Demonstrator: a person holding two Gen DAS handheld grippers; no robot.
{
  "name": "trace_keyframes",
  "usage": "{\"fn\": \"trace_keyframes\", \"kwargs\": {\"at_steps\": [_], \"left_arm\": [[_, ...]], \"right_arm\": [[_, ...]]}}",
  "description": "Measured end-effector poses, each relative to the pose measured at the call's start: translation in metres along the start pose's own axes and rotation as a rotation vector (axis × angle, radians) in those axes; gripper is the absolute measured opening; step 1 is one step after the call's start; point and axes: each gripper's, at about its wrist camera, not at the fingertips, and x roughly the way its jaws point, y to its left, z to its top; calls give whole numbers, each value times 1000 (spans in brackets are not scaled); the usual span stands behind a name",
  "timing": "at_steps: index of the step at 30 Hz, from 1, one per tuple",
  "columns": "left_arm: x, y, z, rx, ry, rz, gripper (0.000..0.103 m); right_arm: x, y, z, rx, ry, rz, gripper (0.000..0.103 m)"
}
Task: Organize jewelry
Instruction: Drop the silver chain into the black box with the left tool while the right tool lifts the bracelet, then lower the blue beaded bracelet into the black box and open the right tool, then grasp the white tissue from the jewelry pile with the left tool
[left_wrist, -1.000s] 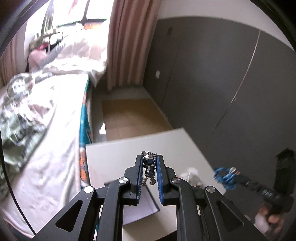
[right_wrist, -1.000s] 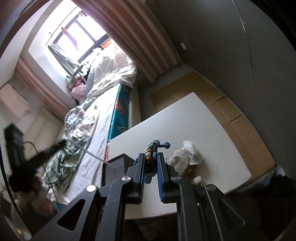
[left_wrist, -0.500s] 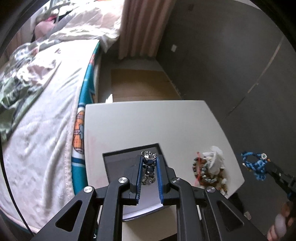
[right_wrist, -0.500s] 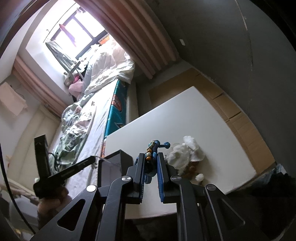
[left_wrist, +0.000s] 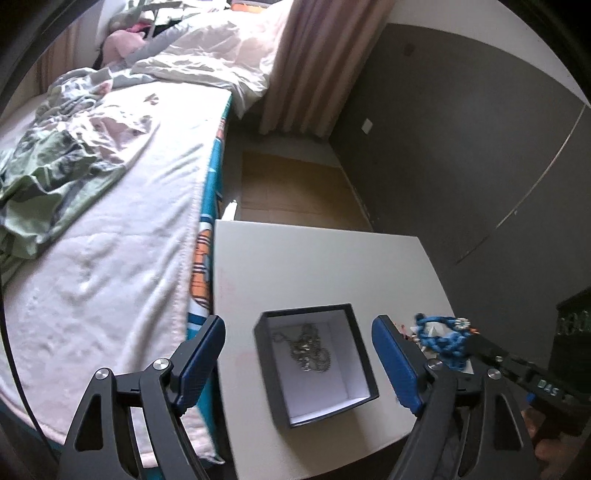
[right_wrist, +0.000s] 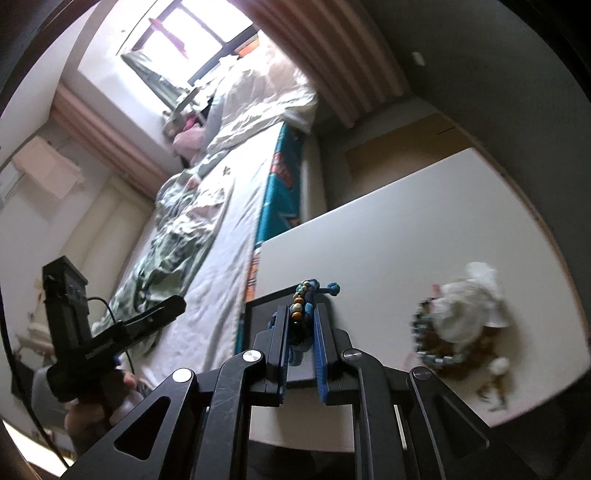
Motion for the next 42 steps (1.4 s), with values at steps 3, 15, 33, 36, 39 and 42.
{"fn": "trace_keyframes", "kwargs": {"at_steps": [3, 15, 33, 36, 39, 42], "left_arm": [[-10, 9, 0, -10, -14, 12, 82], [-33, 25, -4, -20, -44, 29, 82], [1, -45, -11, 79, 13, -58, 84], [13, -64, -13, 105, 41, -82, 85], [25, -83, -15, 133, 66, -97, 85], [36, -103, -18, 174, 88, -110, 85]], "right_arm": [[20, 11, 0, -19, 34, 16, 14], [71, 10, -1, -50, 127, -35, 54], [-50, -73, 1, 62, -48, -139, 84], [-64, -90, 0, 95, -65, -159, 84], [-74, -103, -3, 118, -76, -169, 84], [-85, -118, -8, 148, -94, -179, 84]]}}
